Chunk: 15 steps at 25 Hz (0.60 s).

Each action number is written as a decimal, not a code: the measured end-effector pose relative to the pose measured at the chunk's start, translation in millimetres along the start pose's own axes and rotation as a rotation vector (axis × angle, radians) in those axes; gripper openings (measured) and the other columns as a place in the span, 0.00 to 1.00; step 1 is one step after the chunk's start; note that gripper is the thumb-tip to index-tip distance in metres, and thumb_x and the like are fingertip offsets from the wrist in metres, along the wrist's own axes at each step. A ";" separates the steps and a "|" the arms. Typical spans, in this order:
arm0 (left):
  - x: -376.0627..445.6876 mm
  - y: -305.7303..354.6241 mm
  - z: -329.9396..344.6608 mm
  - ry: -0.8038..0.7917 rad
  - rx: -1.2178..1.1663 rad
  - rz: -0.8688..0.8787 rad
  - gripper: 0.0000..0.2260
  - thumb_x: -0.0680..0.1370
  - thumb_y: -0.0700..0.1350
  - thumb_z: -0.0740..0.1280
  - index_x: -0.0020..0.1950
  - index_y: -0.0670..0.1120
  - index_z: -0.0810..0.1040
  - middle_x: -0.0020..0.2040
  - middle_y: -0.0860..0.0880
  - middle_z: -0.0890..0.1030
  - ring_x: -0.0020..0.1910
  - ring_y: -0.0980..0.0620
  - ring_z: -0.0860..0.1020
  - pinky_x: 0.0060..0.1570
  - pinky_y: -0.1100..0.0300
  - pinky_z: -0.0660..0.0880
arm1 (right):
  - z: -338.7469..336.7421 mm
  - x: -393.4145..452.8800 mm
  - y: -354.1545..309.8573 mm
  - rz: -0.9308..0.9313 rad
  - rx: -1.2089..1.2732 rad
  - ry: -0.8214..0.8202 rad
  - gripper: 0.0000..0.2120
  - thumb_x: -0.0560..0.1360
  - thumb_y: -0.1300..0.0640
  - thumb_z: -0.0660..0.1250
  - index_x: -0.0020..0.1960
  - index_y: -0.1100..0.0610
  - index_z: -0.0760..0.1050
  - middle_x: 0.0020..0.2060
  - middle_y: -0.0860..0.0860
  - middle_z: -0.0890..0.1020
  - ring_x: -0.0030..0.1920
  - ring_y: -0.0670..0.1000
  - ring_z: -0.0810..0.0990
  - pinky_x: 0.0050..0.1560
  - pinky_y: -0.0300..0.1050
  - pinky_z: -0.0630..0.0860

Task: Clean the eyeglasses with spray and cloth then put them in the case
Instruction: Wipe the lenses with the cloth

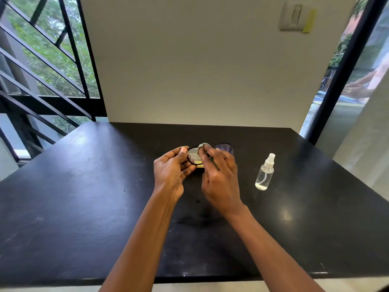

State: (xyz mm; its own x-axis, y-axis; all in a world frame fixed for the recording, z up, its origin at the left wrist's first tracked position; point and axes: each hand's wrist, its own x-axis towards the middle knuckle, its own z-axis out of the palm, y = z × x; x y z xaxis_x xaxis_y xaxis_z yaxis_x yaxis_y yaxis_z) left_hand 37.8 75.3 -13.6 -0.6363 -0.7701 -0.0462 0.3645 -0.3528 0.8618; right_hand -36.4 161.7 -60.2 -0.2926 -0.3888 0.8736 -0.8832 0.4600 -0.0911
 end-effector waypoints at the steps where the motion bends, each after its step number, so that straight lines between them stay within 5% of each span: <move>1: -1.1 0.4 0.4 -0.008 -0.007 0.001 0.05 0.77 0.38 0.65 0.45 0.40 0.80 0.34 0.45 0.80 0.31 0.52 0.79 0.32 0.62 0.80 | -1.4 2.2 -3.2 0.001 -0.010 -0.013 0.20 0.71 0.62 0.58 0.61 0.59 0.76 0.61 0.54 0.78 0.61 0.54 0.66 0.57 0.49 0.71; 9: -1.8 2.0 -3.4 0.030 -0.004 0.001 0.04 0.76 0.38 0.66 0.45 0.40 0.81 0.38 0.43 0.80 0.35 0.50 0.79 0.29 0.63 0.79 | -5.8 -16.9 -7.3 -0.065 -0.143 0.014 0.17 0.70 0.57 0.68 0.59 0.50 0.77 0.58 0.45 0.80 0.60 0.51 0.68 0.52 0.48 0.63; 15: -4.3 1.7 -2.5 0.008 0.014 0.011 0.06 0.77 0.38 0.64 0.44 0.41 0.80 0.34 0.44 0.79 0.32 0.52 0.78 0.33 0.61 0.79 | -6.1 -10.8 -0.2 0.067 -0.158 0.022 0.16 0.72 0.57 0.63 0.59 0.53 0.78 0.57 0.48 0.80 0.58 0.53 0.66 0.49 0.51 0.64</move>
State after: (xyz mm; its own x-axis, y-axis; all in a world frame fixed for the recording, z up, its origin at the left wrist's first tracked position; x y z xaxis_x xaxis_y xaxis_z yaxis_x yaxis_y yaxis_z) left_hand 42.9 76.8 -13.2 -0.6269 -0.7780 -0.0409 0.3613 -0.3368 0.8695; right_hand -30.8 170.7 -66.8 -0.3397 -0.3364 0.8783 -0.7930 0.6046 -0.0751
